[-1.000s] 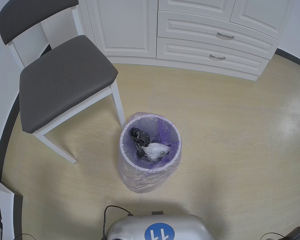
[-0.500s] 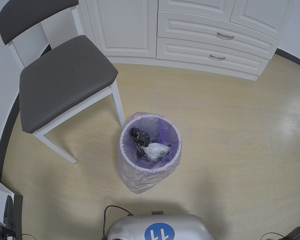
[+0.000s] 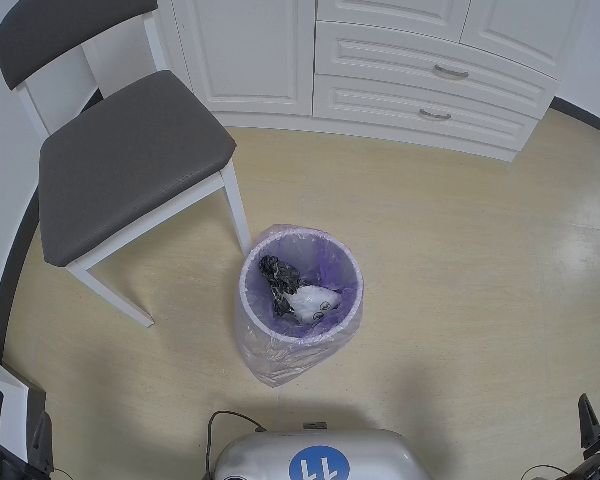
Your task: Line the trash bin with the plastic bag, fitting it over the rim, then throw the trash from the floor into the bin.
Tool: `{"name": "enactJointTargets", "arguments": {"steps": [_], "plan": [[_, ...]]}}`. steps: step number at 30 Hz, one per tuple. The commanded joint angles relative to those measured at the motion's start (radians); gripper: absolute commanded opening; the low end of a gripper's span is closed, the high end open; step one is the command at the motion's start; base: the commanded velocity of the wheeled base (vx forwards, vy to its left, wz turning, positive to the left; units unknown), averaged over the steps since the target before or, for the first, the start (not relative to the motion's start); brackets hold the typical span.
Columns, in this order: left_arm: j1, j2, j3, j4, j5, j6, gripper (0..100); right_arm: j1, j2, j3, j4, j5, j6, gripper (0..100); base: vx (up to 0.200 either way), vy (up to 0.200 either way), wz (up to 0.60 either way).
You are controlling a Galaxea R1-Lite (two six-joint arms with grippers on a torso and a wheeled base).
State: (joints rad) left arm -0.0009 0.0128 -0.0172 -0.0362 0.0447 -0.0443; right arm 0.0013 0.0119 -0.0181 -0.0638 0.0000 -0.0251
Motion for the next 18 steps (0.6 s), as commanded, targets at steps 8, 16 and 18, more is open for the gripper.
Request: {"name": "enactJointTargets", "arguments": {"steps": [8,16,18], "plan": [[-0.001,-0.008,0.017,0.036,-0.019,0.029,100,-0.001,-0.012,0.018,0.001,0.02,0.008,100,0.0,0.0,0.0],[-0.001,-0.008,0.017,0.035,-0.02,0.032,100,0.0,-0.012,0.018,0.002,0.063,0.013,100,0.0,0.0,0.0],[-0.001,-0.008,0.017,0.035,-0.022,0.035,100,-0.001,-0.012,0.018,0.002,0.075,0.011,100,0.0,0.0,0.0]]}}
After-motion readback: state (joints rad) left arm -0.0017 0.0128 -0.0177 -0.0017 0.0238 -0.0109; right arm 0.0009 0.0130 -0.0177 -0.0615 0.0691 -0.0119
